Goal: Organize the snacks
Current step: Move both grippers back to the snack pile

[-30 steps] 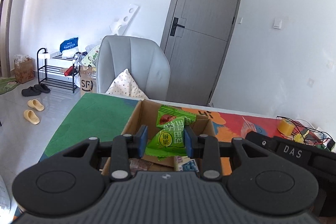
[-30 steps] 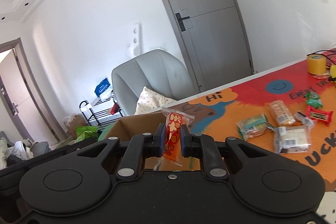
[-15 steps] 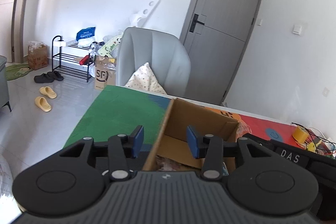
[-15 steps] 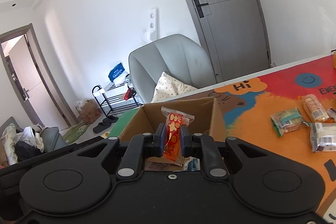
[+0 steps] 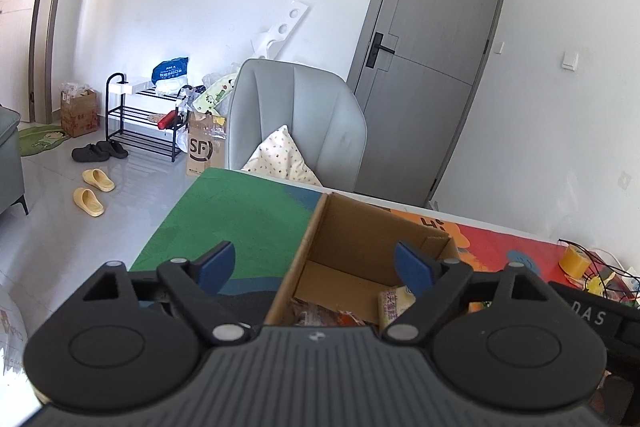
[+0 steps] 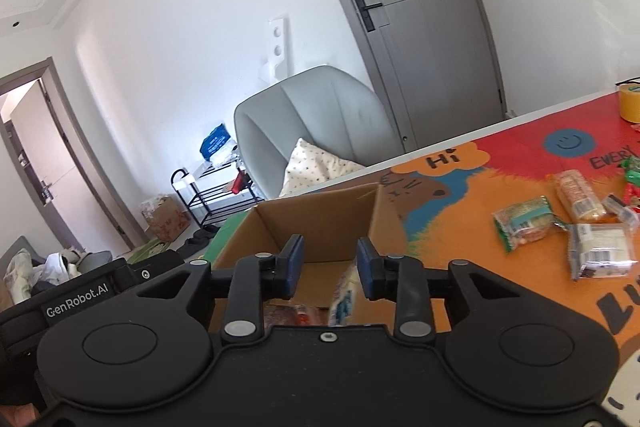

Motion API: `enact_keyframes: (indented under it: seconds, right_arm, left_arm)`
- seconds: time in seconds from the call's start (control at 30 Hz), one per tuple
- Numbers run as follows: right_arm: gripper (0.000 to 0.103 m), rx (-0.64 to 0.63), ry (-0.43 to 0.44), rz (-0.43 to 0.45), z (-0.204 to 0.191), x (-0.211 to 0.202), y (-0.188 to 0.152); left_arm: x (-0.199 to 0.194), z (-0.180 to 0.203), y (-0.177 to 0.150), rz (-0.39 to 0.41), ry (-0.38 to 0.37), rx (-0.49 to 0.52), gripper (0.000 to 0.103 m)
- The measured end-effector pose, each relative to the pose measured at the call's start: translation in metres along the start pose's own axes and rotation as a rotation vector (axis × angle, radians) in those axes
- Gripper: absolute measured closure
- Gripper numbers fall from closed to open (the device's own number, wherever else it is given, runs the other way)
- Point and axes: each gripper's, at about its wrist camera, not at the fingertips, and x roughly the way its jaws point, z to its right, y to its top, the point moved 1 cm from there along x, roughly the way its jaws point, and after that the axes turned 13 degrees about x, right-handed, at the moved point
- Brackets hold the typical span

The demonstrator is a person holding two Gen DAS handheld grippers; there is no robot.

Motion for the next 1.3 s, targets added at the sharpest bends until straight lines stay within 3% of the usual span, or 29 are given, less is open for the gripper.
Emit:
enact_keyframes:
  seconds: [0.2, 0.6, 0.83, 1.3]
  right_arm:
    - [0.054, 0.026, -0.057, 0.023, 0.022, -0.016, 0.0]
    - [0.024, 0.098, -0.139, 0.09, 0.072, -0.052, 0.001]
    - [0.023, 0.137, -0.189, 0.117, 0.109, -0.077, 0.006]
    - [0.023, 0.217, -0.253, 0.161, 0.167, -0.101, 0.012]
  left_arm:
    - [-0.003, 0.02, -0.006, -0.001, -0.006, 0.038, 0.008]
    - [-0.009, 0.073, -0.015, -0.017, -0.085, 0.116, 0.007]
    - [-0.01, 0.111, -0.02, -0.021, -0.139, 0.146, 0.006]
    - [-0.002, 0.163, -0.026, -0.022, -0.175, 0.205, 0.006]
